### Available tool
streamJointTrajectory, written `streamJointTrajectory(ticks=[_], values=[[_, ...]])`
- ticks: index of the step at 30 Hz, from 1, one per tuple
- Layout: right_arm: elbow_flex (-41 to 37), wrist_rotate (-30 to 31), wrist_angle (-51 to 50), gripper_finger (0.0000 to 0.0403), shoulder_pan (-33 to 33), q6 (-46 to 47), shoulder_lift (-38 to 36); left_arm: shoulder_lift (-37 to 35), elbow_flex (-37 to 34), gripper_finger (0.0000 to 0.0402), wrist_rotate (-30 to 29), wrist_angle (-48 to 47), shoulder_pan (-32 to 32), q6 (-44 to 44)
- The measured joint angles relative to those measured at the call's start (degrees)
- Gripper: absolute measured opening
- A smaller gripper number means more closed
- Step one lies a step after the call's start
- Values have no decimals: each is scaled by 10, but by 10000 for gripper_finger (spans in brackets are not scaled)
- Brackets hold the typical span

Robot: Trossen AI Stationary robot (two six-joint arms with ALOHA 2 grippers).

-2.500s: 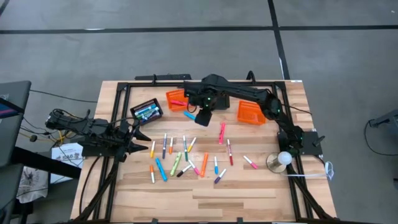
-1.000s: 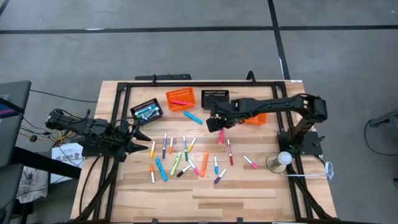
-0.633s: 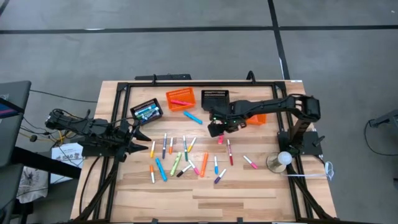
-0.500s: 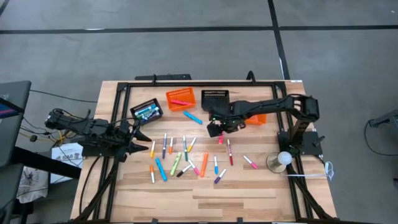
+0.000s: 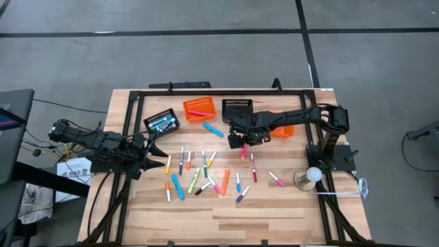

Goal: Pick & Place Markers
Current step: Put the large pink highlighter pen into the left orange bin

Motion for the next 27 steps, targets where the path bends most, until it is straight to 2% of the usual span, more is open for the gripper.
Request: streamJointTrajectory(ticks=[11, 16, 20, 27], values=[[1, 11, 38, 223, 0, 11, 63, 1, 0, 186, 20, 6, 0, 27], [4, 10, 26, 217, -4, 11, 96, 6, 0, 186, 26, 12, 0, 28], [4, 16, 17, 195, -2, 11, 98, 7, 0, 186, 31, 10, -1, 28], [1, 38, 14, 133, 0, 10, 82, 7, 0, 186, 31, 10, -1, 29]])
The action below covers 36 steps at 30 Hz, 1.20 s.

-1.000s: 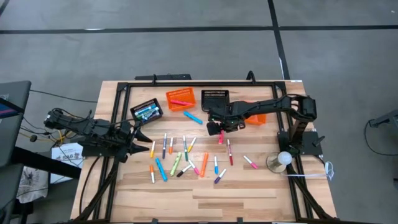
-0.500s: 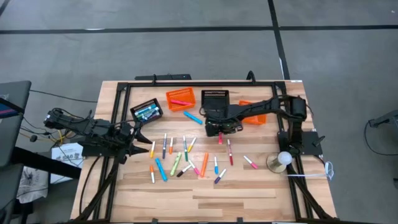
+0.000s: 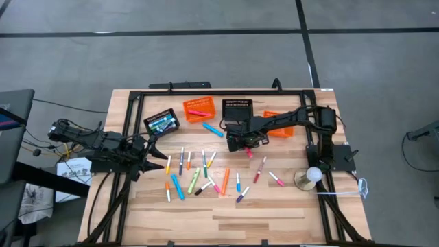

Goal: Pick & Place Markers
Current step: Put the large pink highlighter pen into the left orange bin

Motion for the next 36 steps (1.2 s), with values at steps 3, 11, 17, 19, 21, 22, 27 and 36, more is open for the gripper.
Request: streamJointTrajectory(ticks=[3, 11, 17, 19, 21, 22, 27, 36], values=[[0, 1, -1, 106, 0, -11, 0, 0, 0, 186, 0, 0, 0, 0], [17, -10, -8, 54, 0, -57, 3, 0, 0, 186, 0, 0, 0, 0], [57, -36, -15, 57, -6, -96, 4, 0, 0, 186, 0, 0, 0, -2], [72, -54, -20, 58, -10, -120, 4, 0, 0, 186, 0, 0, 0, -7], [90, -73, -38, 58, -14, -149, 4, 0, 0, 186, 0, 0, 0, -12], [101, -84, -57, 58, -17, -166, 4, 0, 0, 186, 0, 0, 0, -14], [155, -156, -130, 58, -32, -281, 3, 0, 0, 186, 0, 0, 0, -15], [237, -428, -141, 58, -70, -503, 2, 0, 0, 186, 0, 0, 0, -15]])
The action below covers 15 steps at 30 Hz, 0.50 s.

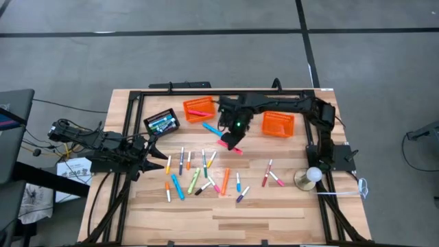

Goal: Pick & Place Markers
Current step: Put the large pink highlighter pen into the left orange bin

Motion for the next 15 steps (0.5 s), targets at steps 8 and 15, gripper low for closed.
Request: streamJointTrajectory(ticks=[8, 15], values=[[40, -261, 32, 58, -16, -126, -1, 0, 0, 186, 0, 0, 0, 0], [55, -314, 60, 59, -8, -127, -1, 0, 0, 186, 0, 2, 0, 0]])
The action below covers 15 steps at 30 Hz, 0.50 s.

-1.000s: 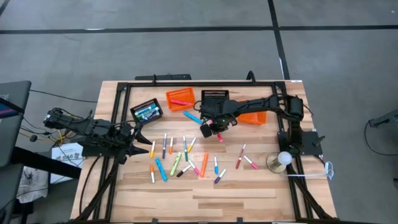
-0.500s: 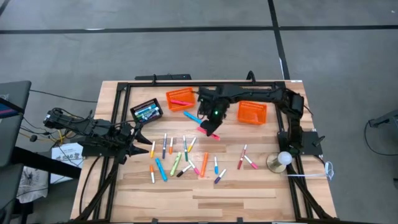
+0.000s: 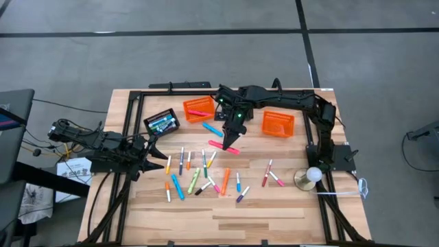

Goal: Pick & Place Markers
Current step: Put the large pink highlighter pen into the left orange bin

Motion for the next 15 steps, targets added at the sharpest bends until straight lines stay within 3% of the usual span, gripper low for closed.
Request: streamJointTrajectory(ticks=[15], values=[[0, -1, 23, 59, 27, -25, 0, 0, 0, 186, 0, 13, 0, 25]])
